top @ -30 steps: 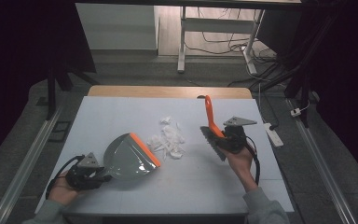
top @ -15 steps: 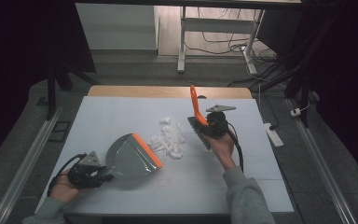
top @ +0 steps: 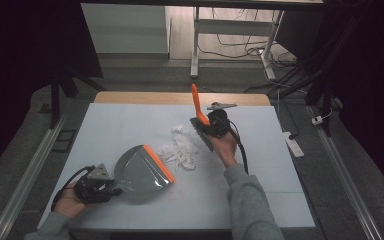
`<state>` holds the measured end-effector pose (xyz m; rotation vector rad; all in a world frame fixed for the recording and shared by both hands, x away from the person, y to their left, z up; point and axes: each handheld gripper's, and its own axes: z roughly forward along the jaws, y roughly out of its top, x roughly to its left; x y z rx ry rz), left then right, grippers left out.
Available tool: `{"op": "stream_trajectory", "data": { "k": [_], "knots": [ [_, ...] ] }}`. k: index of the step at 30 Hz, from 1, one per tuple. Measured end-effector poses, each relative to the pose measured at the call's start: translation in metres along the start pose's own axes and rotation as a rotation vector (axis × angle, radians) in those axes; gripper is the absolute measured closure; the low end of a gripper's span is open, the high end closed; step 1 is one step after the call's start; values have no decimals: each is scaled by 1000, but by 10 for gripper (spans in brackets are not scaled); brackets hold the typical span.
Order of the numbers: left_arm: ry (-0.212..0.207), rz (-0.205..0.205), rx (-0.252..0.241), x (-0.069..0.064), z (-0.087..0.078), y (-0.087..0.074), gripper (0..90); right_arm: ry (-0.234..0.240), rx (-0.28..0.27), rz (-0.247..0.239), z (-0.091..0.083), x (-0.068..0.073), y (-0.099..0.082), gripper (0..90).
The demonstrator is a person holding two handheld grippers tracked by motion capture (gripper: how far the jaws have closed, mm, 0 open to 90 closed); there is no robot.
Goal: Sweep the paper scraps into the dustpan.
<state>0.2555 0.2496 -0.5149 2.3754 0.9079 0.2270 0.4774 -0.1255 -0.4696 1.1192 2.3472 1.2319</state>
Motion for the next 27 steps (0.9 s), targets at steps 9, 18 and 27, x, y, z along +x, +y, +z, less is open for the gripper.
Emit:
{"op": "stream_trajectory", "data": {
  "k": [9,18,27],
  "knots": [
    [8,5,10,0,1,-1,616,-2,20,-2,17,0,6,710],
    [7,7,7,1,-2,-2,616,-11,35,-9,25,-4,11,710],
    [6,6,-1,1,-3,-2,616,-34,66,-48,45,-7,18,710]
  ]
}}
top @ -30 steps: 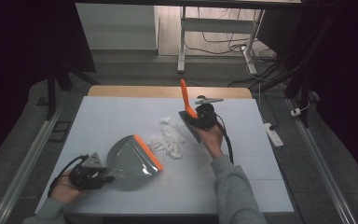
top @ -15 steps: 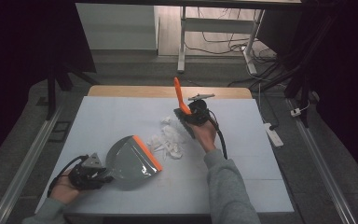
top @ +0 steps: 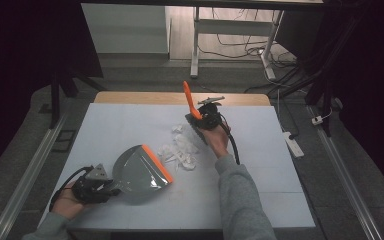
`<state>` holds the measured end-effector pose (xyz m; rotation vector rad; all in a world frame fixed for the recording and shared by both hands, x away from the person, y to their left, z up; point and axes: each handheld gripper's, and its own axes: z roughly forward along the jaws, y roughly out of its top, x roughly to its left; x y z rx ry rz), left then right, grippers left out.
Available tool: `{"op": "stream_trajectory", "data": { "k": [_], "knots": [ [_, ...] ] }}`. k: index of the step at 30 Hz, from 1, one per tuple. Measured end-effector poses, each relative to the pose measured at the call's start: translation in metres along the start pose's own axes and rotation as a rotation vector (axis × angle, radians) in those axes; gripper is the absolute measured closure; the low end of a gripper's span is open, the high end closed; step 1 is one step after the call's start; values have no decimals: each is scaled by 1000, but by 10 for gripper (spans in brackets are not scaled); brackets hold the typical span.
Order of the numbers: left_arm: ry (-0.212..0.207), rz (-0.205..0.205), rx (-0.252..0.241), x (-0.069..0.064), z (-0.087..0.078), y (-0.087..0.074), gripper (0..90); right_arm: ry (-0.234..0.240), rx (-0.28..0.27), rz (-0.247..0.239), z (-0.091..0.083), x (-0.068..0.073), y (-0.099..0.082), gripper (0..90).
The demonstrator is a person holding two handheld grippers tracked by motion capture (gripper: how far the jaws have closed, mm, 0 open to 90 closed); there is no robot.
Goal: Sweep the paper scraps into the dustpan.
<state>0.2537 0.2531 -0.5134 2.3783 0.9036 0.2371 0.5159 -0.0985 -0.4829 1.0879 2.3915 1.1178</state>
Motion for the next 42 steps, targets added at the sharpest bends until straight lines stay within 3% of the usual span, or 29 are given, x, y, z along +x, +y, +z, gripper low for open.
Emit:
{"op": "stream_trajectory", "data": {
  "k": [19,25,29,33,42],
  "knots": [
    [-6,-8,7,1,-2,-1,616,-14,91,-44,36,4,14,711],
    [-7,-10,11,2,-2,-2,616,32,152,-72,45,16,17,712],
    [-10,-13,12,2,-1,-2,616,63,182,-101,43,24,17,712],
    [-11,-13,14,2,-1,-2,616,123,210,-123,38,36,12,712],
    [-12,-19,21,2,1,-1,616,212,193,-168,19,59,-3,712]
  ]
}}
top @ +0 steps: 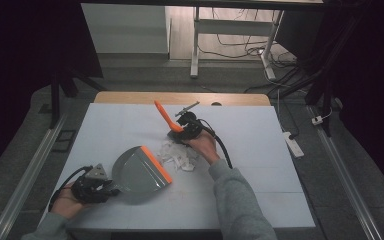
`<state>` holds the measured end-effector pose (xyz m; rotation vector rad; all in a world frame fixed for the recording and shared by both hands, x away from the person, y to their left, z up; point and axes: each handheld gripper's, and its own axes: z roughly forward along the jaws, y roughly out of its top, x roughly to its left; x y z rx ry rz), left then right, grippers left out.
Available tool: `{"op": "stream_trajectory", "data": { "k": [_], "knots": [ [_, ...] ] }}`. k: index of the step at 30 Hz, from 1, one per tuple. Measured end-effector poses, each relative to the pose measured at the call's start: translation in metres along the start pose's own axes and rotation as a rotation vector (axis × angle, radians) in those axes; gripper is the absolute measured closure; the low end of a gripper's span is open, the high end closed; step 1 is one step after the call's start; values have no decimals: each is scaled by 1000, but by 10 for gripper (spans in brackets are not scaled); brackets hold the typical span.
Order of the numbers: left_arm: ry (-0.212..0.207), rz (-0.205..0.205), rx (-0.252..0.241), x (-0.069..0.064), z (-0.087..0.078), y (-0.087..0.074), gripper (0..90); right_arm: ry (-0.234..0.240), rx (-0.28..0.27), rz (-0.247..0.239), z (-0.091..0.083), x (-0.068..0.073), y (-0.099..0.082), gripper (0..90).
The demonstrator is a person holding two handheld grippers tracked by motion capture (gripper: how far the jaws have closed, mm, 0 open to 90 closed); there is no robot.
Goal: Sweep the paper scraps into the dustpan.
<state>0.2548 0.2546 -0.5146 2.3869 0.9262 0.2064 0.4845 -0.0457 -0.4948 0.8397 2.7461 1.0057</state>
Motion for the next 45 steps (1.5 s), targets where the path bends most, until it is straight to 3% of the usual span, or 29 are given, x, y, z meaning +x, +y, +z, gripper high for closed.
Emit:
{"op": "stream_trajectory", "data": {
  "k": [1,3,9,12,17,25,34,45],
  "knots": [
    [1,0,0,0,0,0,616,0,-15,-27,-5,7,0,712],
    [2,0,2,0,0,0,616,-5,-37,-36,-13,12,1,712],
    [1,-4,-1,0,0,0,616,-48,-112,-35,-34,9,2,712],
    [1,-4,1,1,0,0,616,-90,-158,-8,-47,4,-1,711],
    [-4,-3,9,1,1,0,616,-127,-174,29,-53,-4,-6,711],
    [-7,-5,16,3,-2,-3,616,-177,-145,62,-47,-16,-16,711],
    [-14,5,39,3,3,-4,616,-184,-116,87,-38,-21,-22,711],
    [-27,10,45,5,9,5,616,-166,-55,67,-7,-6,-13,712]
  ]
}}
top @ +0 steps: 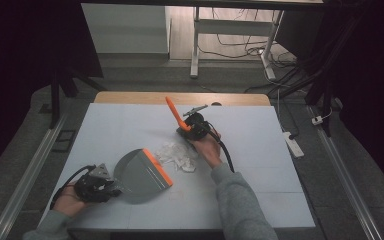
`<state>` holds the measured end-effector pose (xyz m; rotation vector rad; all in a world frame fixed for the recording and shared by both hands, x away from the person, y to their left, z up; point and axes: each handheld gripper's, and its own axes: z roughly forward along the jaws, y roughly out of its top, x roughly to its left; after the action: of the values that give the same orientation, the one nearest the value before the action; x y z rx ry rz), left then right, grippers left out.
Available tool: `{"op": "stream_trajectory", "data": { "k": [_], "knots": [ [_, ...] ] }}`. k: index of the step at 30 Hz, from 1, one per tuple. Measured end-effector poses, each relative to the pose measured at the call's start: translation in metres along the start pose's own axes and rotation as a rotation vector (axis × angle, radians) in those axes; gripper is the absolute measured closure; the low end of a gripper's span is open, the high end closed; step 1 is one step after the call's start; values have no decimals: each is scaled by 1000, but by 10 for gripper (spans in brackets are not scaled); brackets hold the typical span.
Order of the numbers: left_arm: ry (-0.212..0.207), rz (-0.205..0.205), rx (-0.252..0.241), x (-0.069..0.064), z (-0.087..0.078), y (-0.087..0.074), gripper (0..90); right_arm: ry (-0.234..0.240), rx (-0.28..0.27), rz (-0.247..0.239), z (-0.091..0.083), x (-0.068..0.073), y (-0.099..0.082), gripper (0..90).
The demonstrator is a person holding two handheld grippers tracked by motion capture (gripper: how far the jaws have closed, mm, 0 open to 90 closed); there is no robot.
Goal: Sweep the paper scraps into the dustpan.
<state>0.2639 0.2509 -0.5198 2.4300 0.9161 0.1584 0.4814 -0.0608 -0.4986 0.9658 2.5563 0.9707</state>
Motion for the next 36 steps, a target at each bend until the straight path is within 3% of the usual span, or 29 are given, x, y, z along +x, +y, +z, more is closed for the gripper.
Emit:
{"op": "stream_trajectory", "data": {
  "k": [3,10,15,25,36],
  "knots": [
    [-2,4,1,0,1,2,616,30,9,-38,5,12,4,712],
    [-2,4,2,0,2,4,617,64,17,-55,6,23,5,712],
    [-4,4,4,0,4,6,617,121,18,-68,6,39,6,712],
    [-1,4,2,-1,4,6,617,167,10,-111,7,62,7,712],
    [0,2,4,-2,5,8,616,203,-6,-137,4,75,4,712]
  ]
}}
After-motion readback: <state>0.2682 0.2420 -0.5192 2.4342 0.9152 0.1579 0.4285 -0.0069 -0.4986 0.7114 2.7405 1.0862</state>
